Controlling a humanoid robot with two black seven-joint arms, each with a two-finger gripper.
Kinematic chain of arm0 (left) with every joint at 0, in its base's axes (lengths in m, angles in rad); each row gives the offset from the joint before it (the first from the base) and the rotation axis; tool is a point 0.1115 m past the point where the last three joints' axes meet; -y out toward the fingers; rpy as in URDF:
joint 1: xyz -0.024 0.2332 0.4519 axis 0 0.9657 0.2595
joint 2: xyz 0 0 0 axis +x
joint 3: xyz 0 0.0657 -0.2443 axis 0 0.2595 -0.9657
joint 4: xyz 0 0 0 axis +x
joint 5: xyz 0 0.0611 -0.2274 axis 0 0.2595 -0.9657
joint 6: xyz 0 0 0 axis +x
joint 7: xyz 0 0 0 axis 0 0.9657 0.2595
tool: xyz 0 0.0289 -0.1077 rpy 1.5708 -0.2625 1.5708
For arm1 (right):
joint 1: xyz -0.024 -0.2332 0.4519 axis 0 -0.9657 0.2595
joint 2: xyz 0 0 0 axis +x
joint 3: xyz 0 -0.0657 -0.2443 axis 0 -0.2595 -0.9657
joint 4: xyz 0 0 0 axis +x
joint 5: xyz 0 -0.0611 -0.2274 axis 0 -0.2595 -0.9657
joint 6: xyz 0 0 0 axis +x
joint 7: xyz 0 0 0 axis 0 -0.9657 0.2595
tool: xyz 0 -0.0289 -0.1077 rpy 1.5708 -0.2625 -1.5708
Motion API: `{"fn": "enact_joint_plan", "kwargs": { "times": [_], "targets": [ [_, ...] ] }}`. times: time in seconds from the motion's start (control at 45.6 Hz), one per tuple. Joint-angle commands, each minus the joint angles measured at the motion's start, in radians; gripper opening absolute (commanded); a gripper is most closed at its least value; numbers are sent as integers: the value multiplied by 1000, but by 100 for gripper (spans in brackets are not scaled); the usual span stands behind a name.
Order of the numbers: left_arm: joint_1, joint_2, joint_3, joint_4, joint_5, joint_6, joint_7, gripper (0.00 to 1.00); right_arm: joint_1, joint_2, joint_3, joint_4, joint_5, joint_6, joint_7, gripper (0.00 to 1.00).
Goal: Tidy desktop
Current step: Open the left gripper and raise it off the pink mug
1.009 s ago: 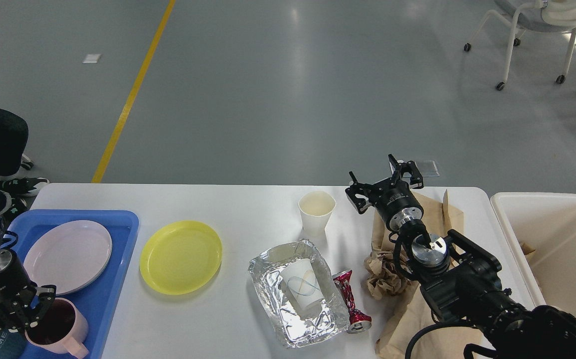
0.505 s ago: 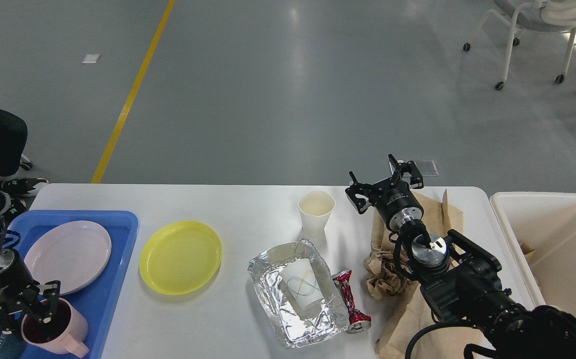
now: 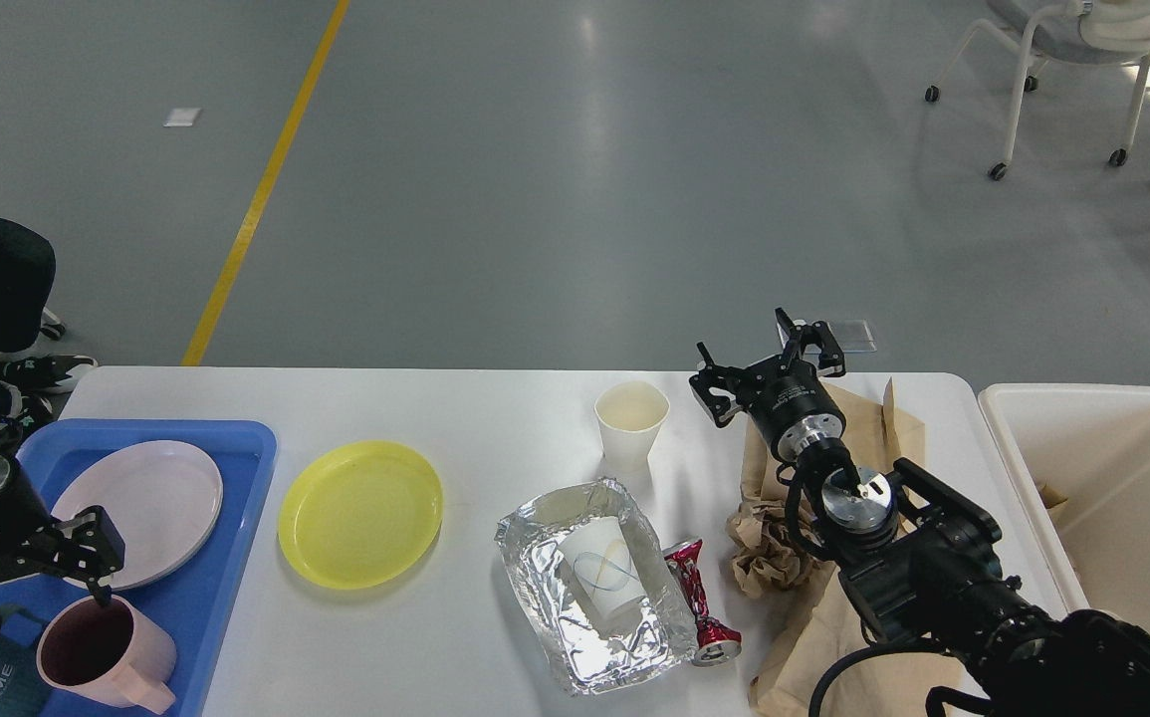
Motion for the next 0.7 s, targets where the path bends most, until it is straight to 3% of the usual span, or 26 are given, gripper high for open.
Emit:
{"fn": "enact_joint_plan", "kwargs": {
  "times": [0.0,0.241,0.571,0.68],
  "targets": [
    [-44,0,24,-2,0,0,-3,91,0,0,0,0,0,0,0,100],
    [-144,5,63,-7,-18,0,-7,91,0,0,1,0,0,0,0,100],
    [-252,-11,78,-40,-18,0,-59,92,0,0,1,0,0,0,0,100],
    [-278,-37,79,-51,-17,114,-59,92,0,0,0,0,0,0,0,100]
  ]
}}
